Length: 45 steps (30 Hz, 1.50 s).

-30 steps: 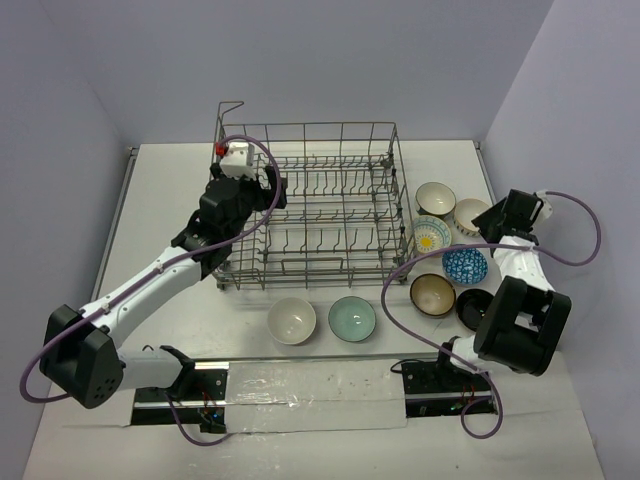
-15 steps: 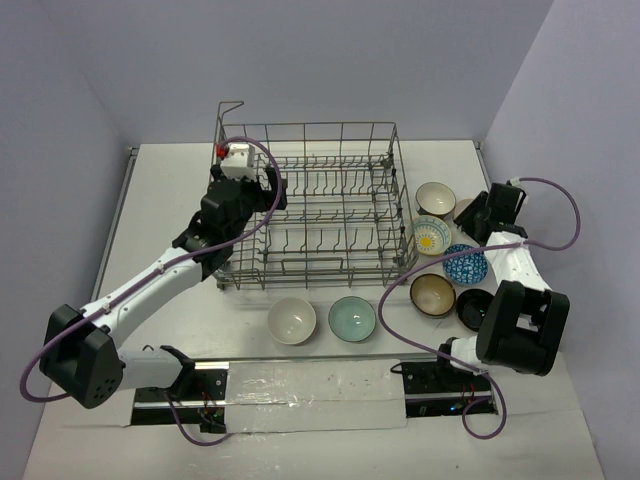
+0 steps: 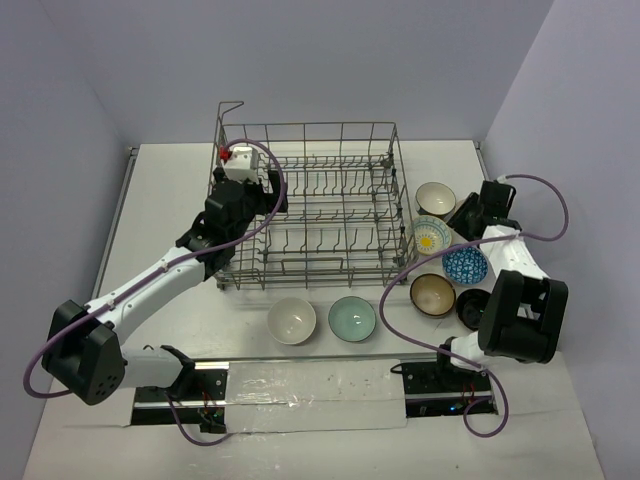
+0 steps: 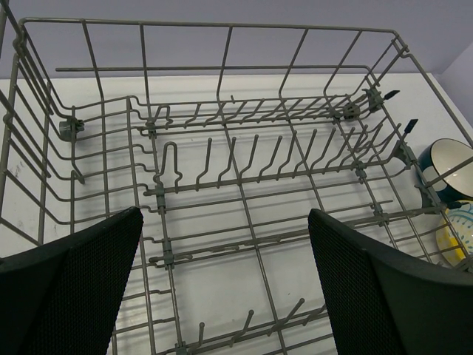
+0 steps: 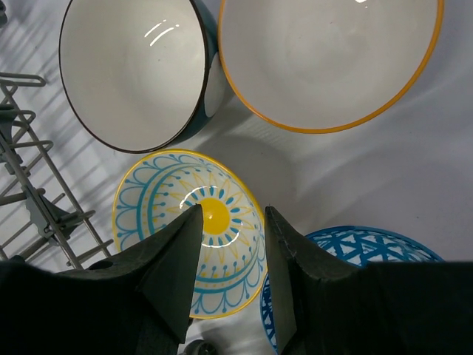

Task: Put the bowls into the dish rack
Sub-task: Pick up the bowl from the center of the board.

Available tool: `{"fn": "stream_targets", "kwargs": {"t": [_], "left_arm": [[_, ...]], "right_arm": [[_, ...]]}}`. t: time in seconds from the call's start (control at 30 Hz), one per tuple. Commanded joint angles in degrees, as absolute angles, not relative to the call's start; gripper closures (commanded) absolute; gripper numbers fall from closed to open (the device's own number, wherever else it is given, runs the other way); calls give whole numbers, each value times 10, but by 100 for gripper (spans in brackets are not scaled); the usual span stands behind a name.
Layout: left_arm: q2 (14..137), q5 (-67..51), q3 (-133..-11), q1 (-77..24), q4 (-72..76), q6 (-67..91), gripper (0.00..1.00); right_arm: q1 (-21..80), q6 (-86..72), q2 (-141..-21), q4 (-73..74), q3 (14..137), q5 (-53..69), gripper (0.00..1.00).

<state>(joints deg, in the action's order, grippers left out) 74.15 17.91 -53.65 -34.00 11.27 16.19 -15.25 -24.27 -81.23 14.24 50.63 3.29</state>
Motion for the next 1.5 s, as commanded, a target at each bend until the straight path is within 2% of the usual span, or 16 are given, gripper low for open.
{"fn": "stream_targets", "kwargs": {"t": [0.0, 0.67, 0.77, 0.8, 0.83, 1.0, 1.2, 1.33, 1.47], "left_arm": [[742, 176, -535, -343, 126, 170, 1], [750, 176, -533, -343, 121, 174, 1], [753, 177, -534, -344, 119, 174, 1], [753, 177, -534, -344, 120, 174, 1], [755, 178, -533, -344, 120, 174, 1], [757, 179, -534, -344, 120, 175, 1], [759, 178, -535, -344, 118, 176, 1], [758, 182, -534, -344, 120, 176, 1], [756, 185, -534, -344, 117, 176, 1]], "right_arm": [[-145, -231, -826, 146, 533, 35, 53], [-135, -229, -893, 155, 545, 48, 53], [-135, -231, -896, 151, 543, 50, 60], [-135, -230, -896, 151, 542, 51, 66], [-135, -230, -898, 151, 543, 51, 76], [-134, -229, -899, 154, 545, 50, 79], [-134, -226, -904, 157, 548, 52, 87], [-134, -223, -898, 164, 550, 56, 100], [-129, -215, -890, 172, 555, 55, 100]]}}
